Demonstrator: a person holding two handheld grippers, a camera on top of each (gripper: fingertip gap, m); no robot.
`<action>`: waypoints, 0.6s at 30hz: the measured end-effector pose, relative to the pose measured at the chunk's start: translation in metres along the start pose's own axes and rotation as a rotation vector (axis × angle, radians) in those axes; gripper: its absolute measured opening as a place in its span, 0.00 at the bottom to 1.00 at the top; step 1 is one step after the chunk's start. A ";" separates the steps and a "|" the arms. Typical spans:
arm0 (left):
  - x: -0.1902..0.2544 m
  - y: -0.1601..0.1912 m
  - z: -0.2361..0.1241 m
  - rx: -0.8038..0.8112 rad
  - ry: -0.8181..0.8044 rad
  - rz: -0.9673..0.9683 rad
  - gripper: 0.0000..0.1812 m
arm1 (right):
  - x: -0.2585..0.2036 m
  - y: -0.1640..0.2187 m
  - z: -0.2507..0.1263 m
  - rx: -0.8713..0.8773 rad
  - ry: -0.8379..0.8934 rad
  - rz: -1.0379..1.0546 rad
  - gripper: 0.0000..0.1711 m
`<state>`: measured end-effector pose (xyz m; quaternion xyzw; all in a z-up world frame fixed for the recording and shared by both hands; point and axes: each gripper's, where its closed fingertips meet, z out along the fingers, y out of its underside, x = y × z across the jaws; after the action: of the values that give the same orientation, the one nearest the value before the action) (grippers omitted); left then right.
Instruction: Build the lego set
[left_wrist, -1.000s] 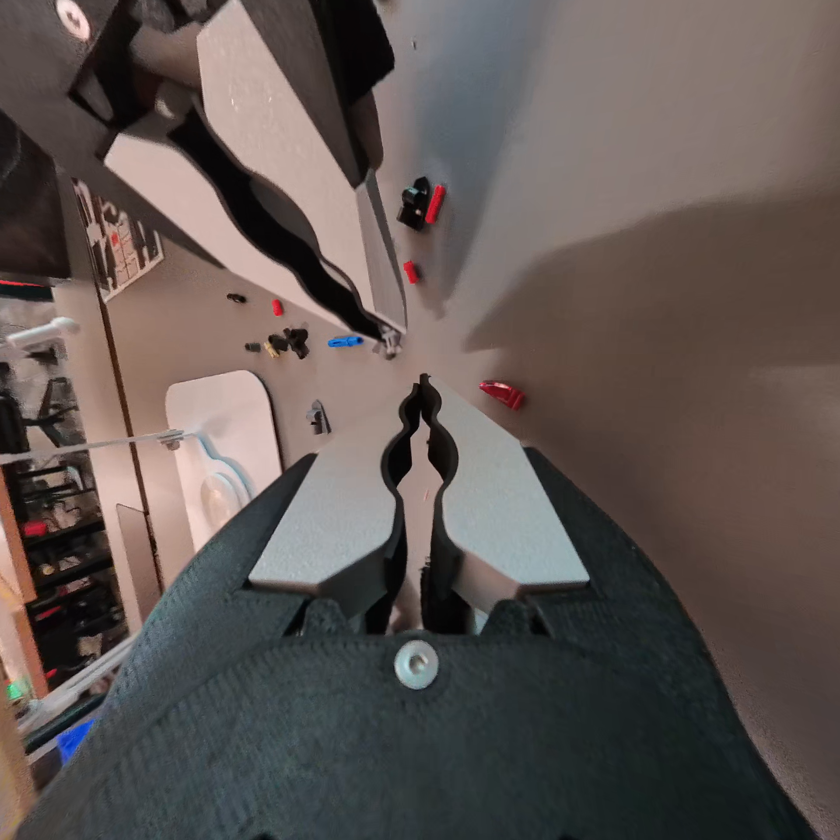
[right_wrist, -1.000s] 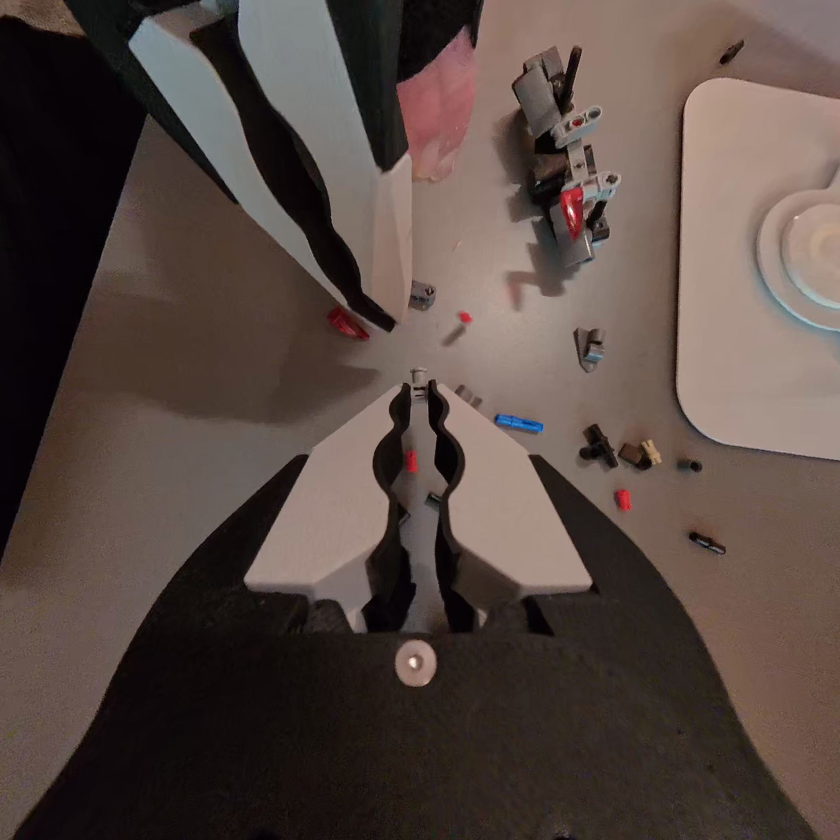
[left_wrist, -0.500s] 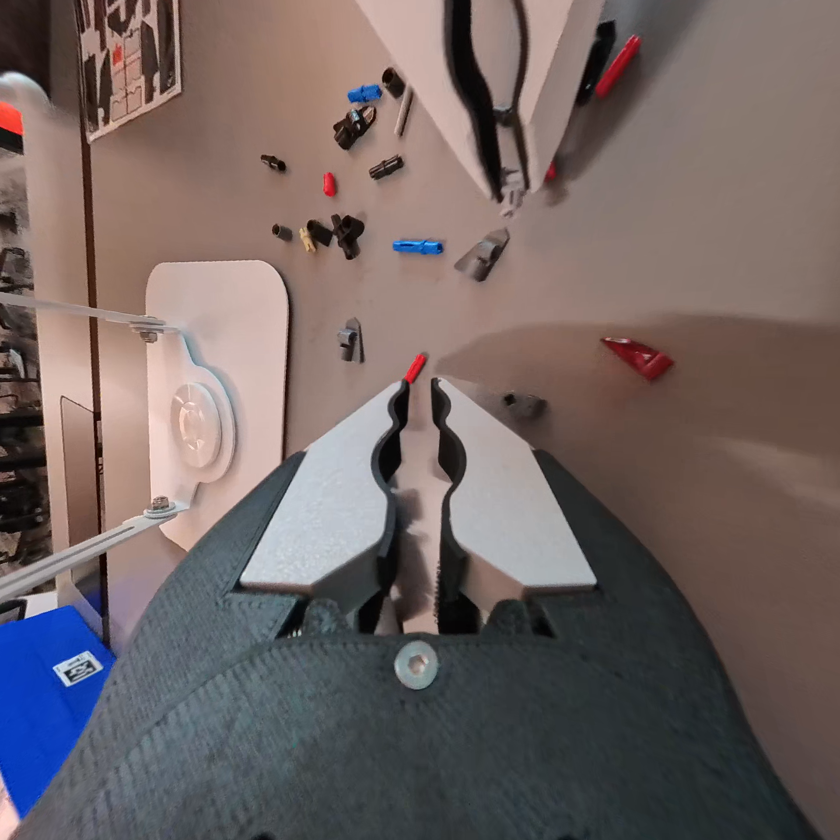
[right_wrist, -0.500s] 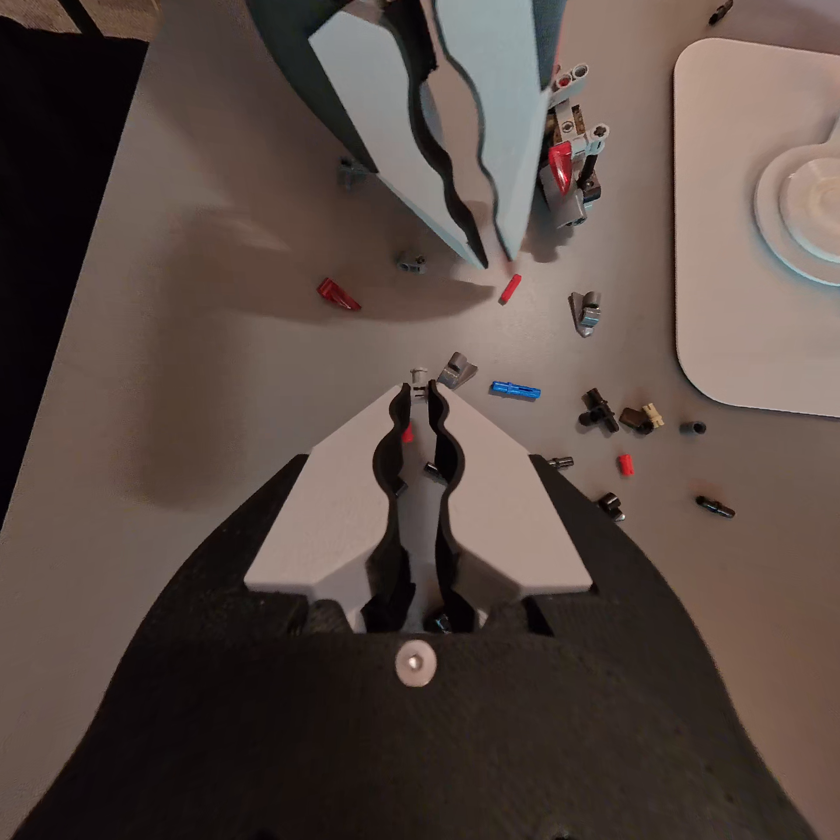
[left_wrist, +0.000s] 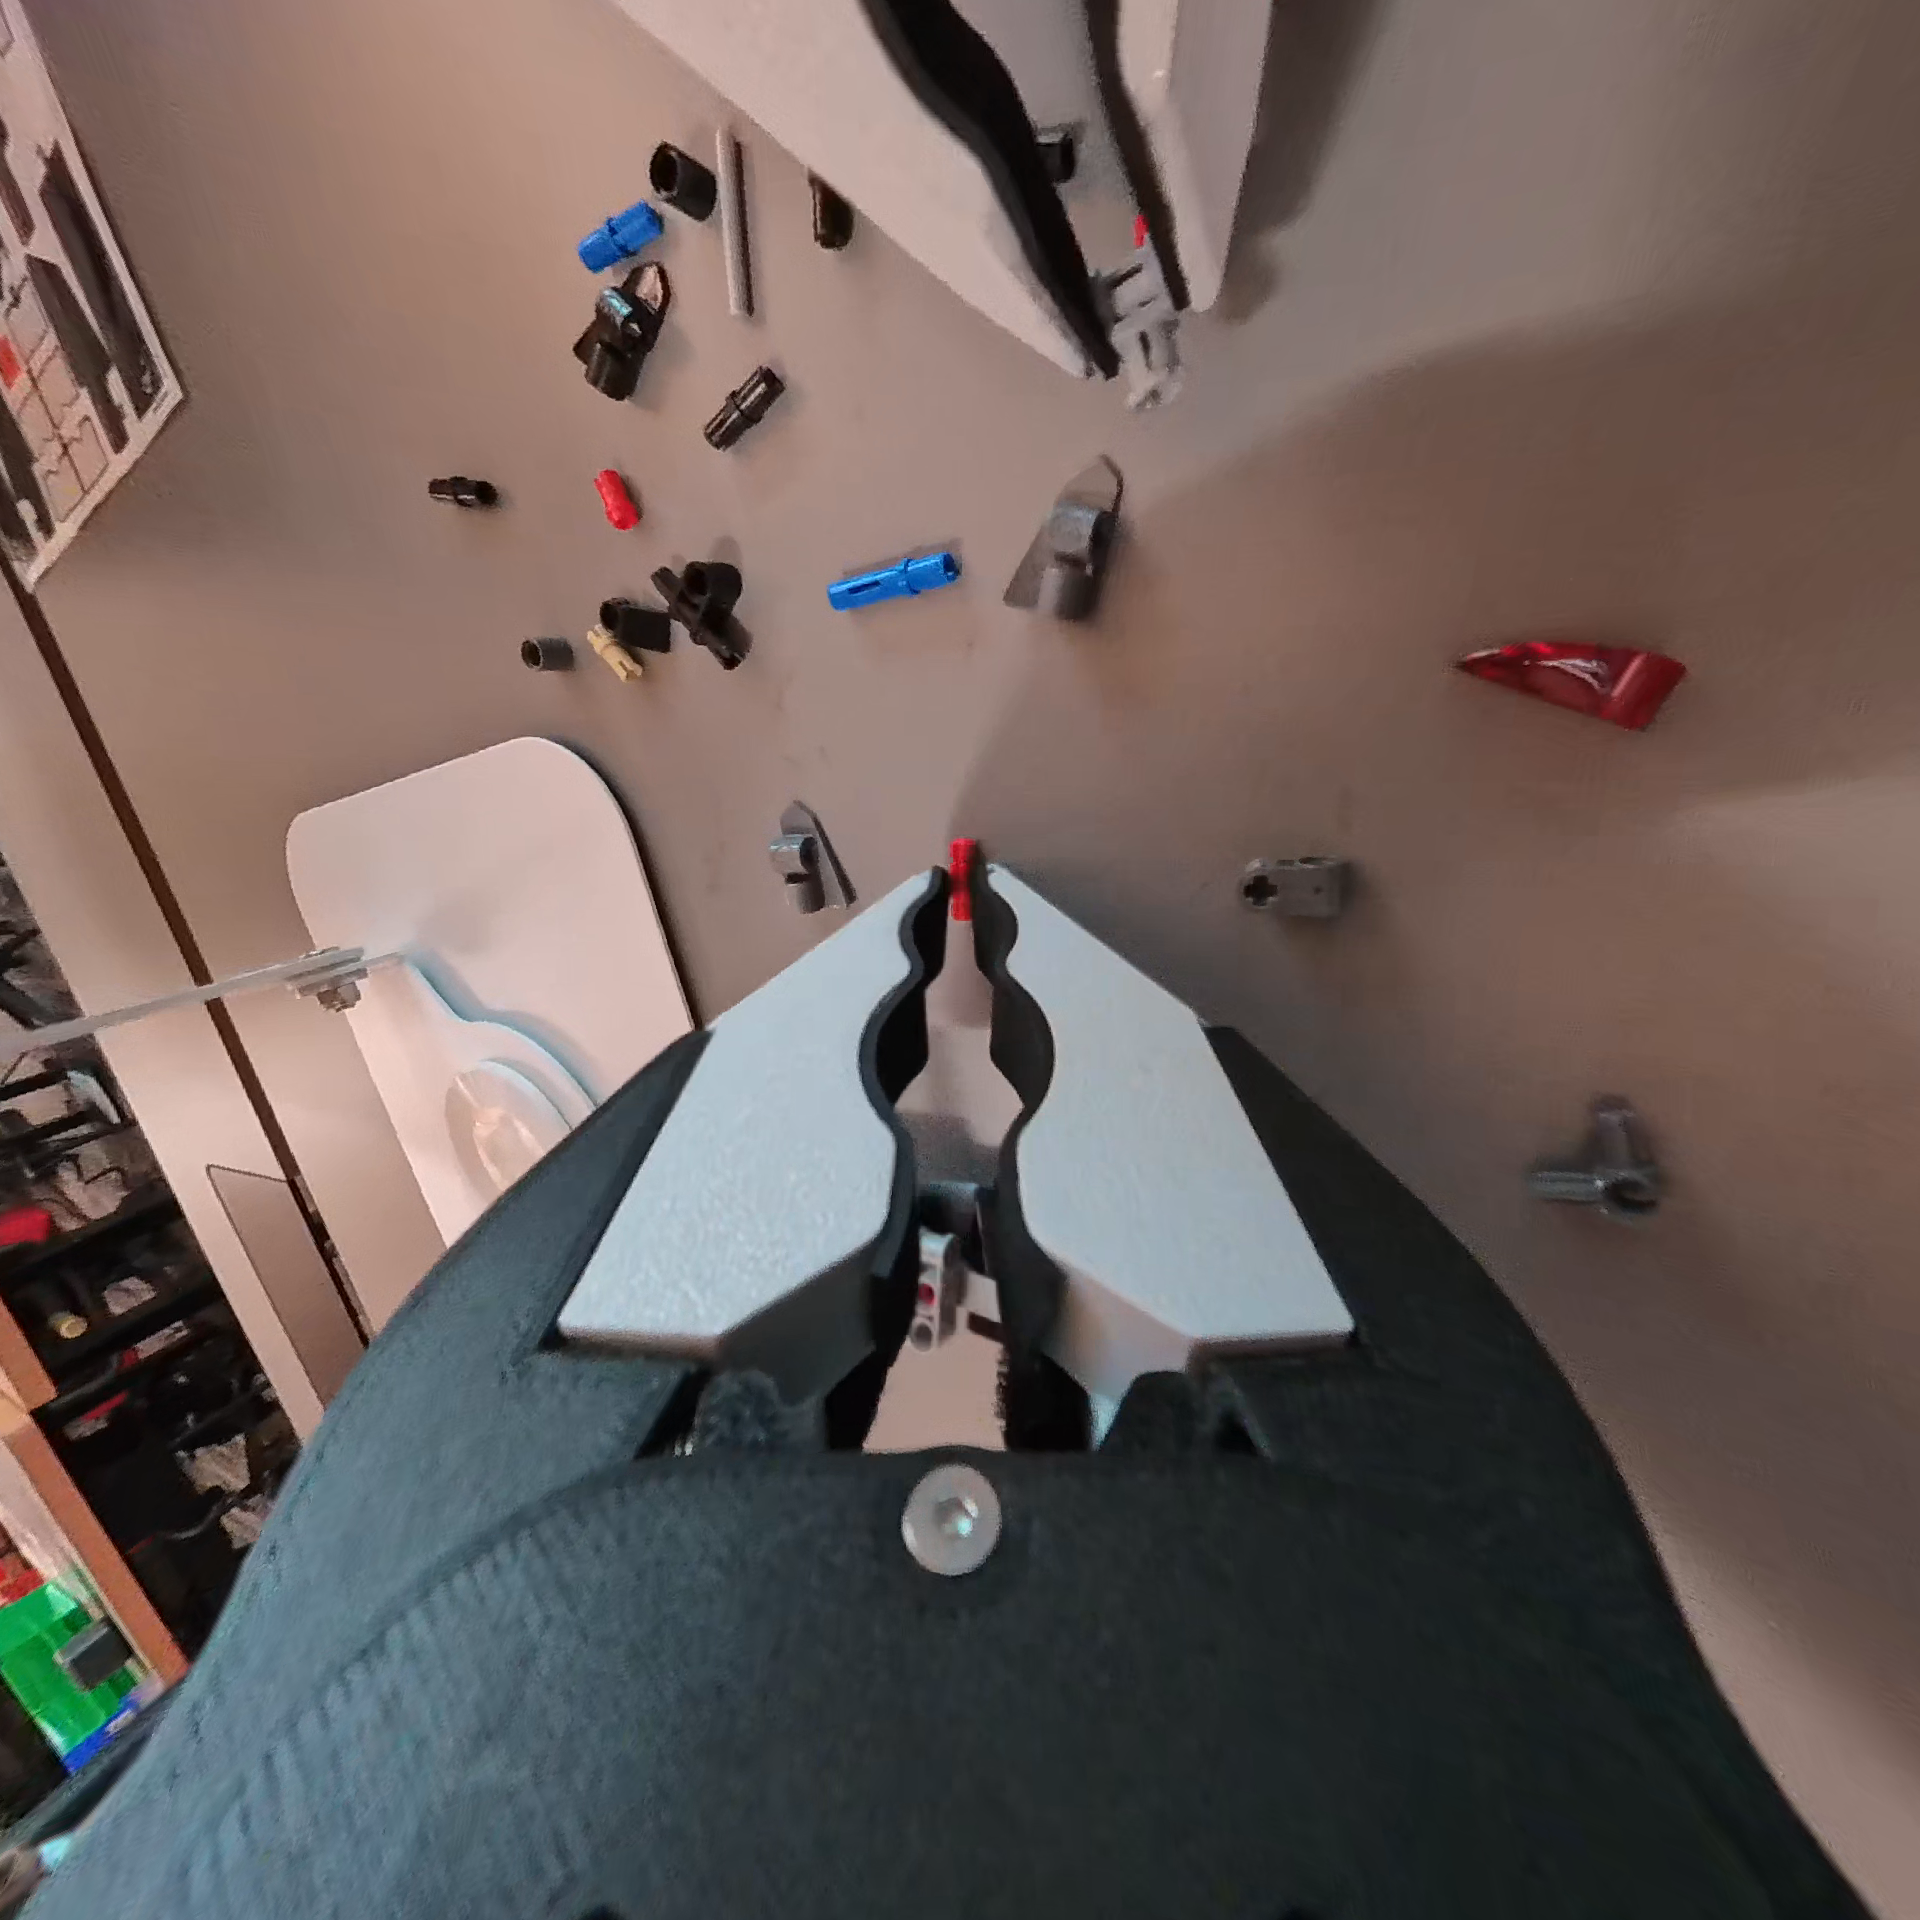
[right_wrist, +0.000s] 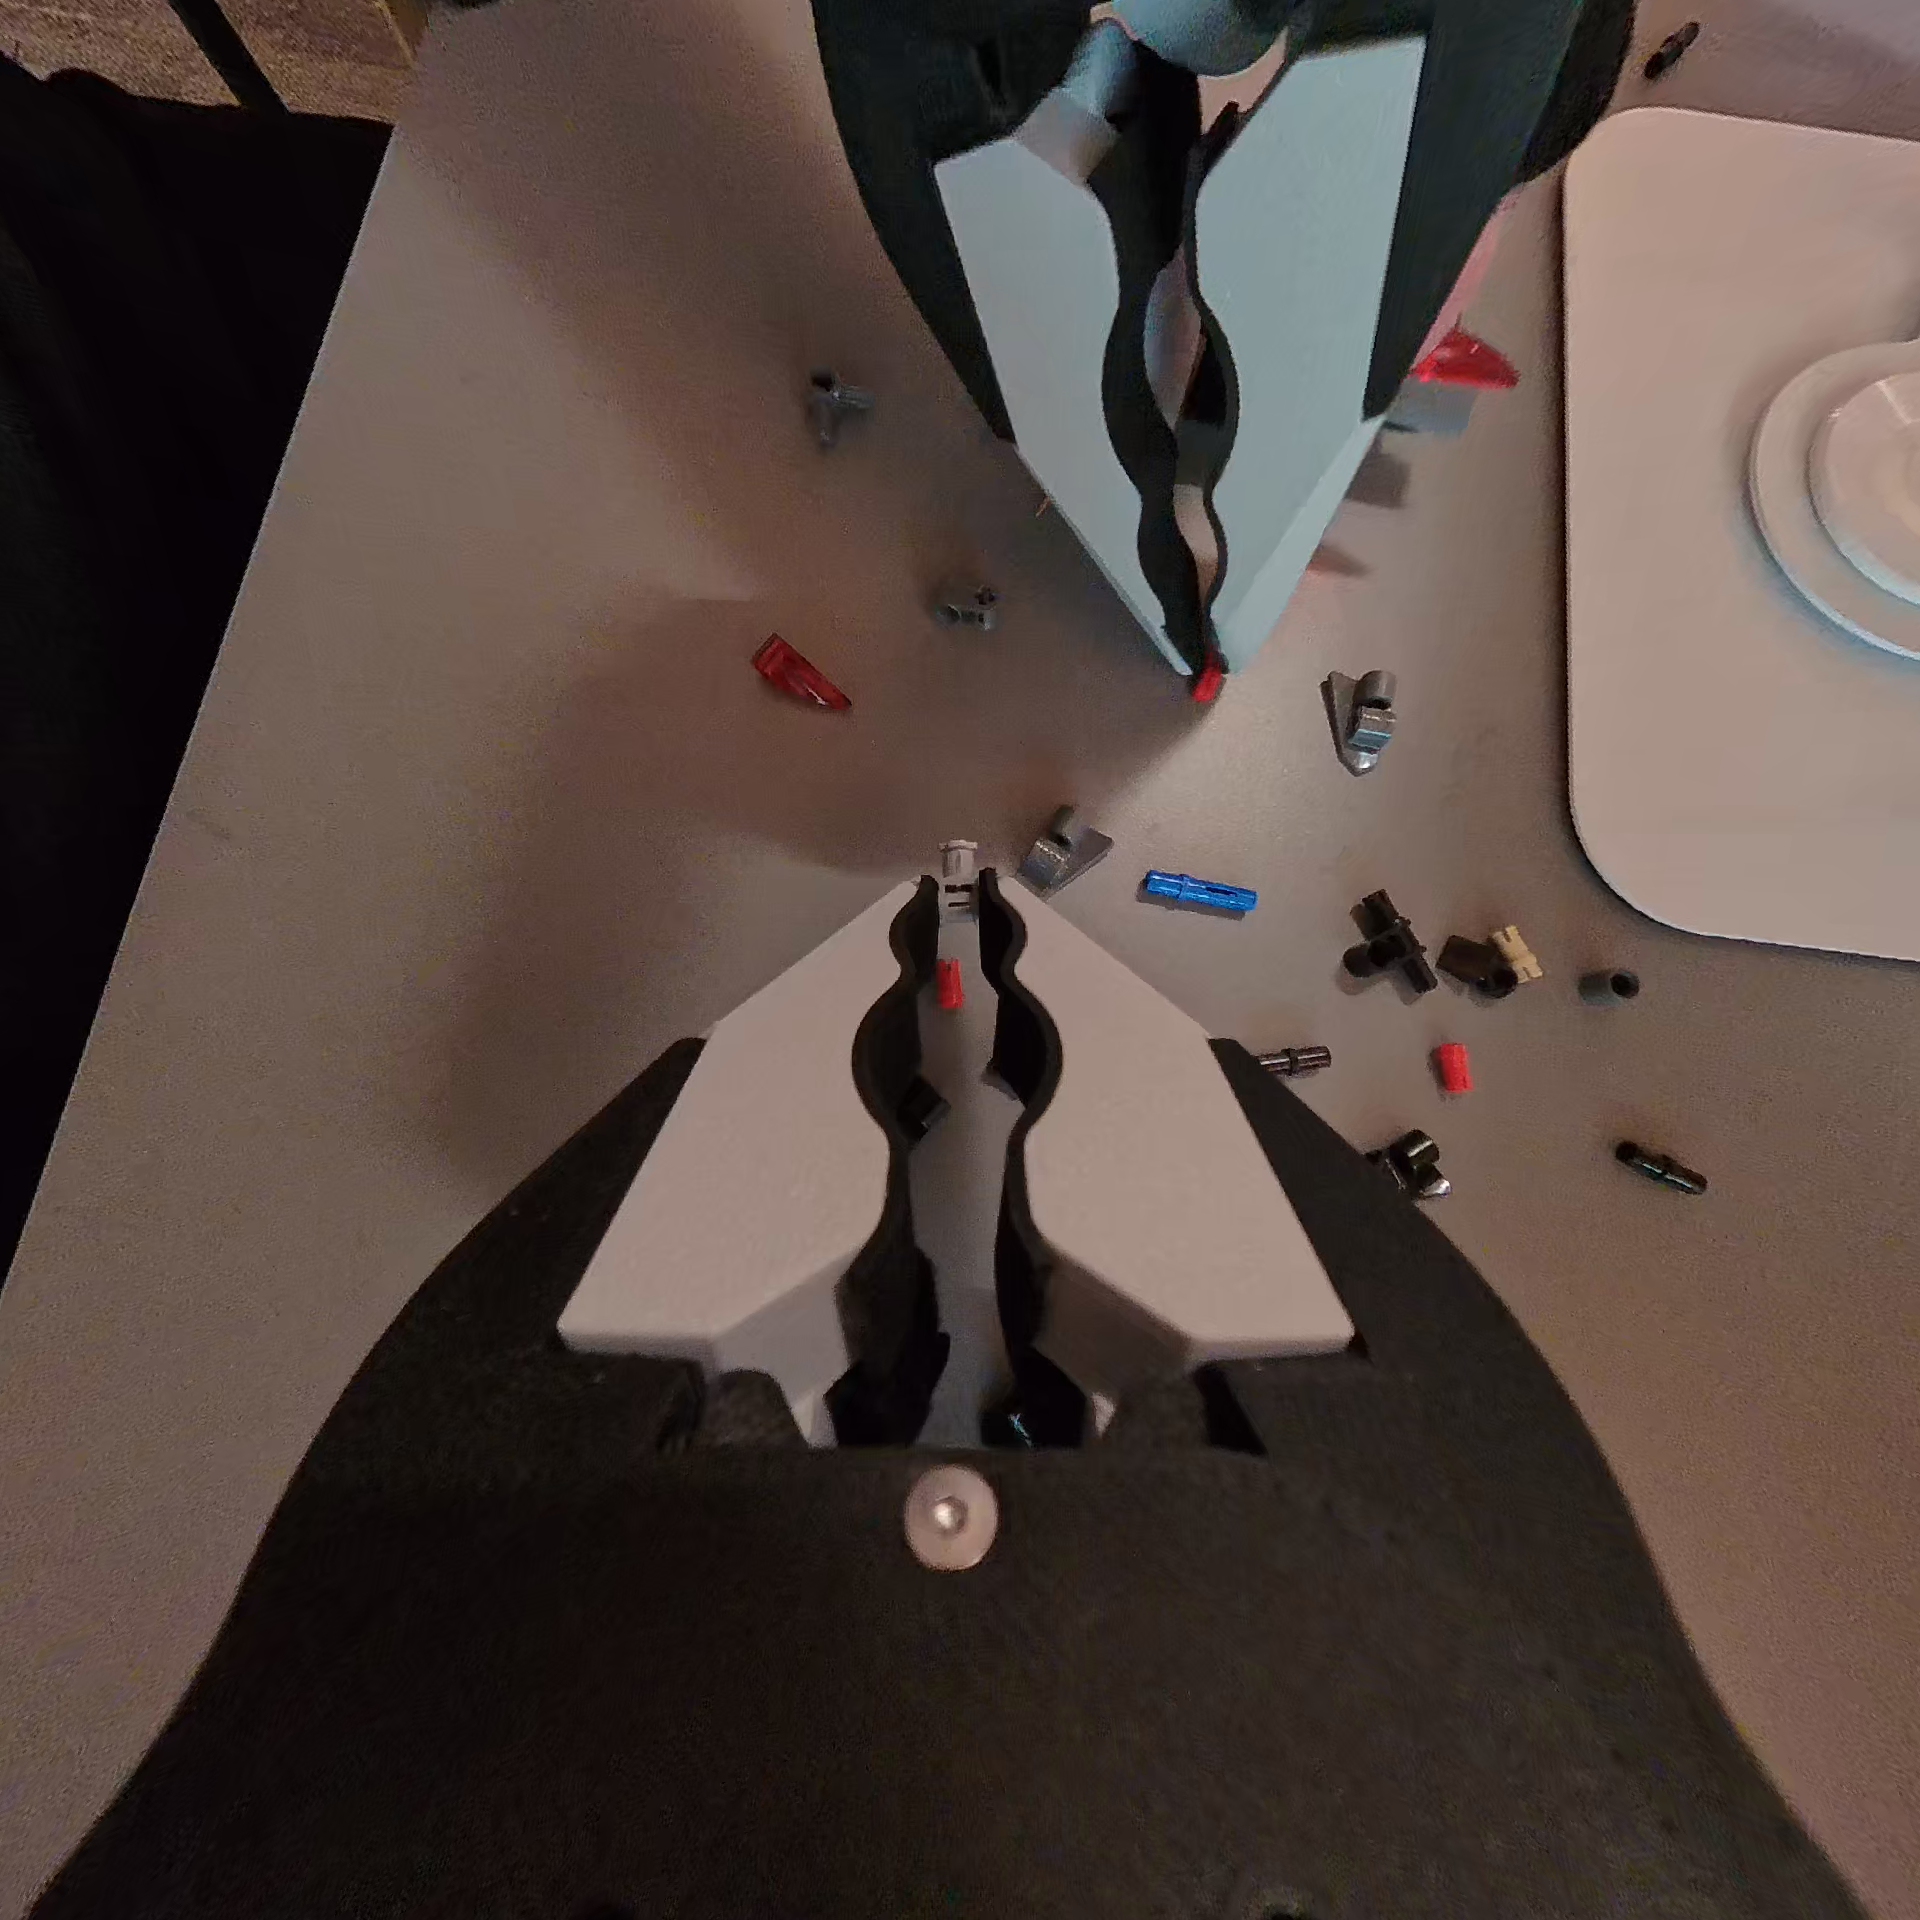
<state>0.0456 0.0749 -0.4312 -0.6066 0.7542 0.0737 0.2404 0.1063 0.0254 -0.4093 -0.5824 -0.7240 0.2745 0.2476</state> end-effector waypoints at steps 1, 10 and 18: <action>-0.001 0.000 0.000 0.001 0.011 -0.005 0.01 | 0.000 0.000 0.000 0.001 -0.002 -0.001 0.03; 0.003 -0.004 0.001 0.129 0.172 -0.163 0.01 | 0.000 -0.001 -0.001 0.021 -0.014 0.014 0.03; 0.002 -0.004 0.002 0.237 0.277 -0.340 0.02 | 0.000 -0.002 0.000 0.044 -0.030 0.034 0.03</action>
<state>0.0497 0.0731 -0.4331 -0.6968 0.6703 -0.1406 0.2130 0.1046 0.0251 -0.4081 -0.5847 -0.7115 0.3033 0.2448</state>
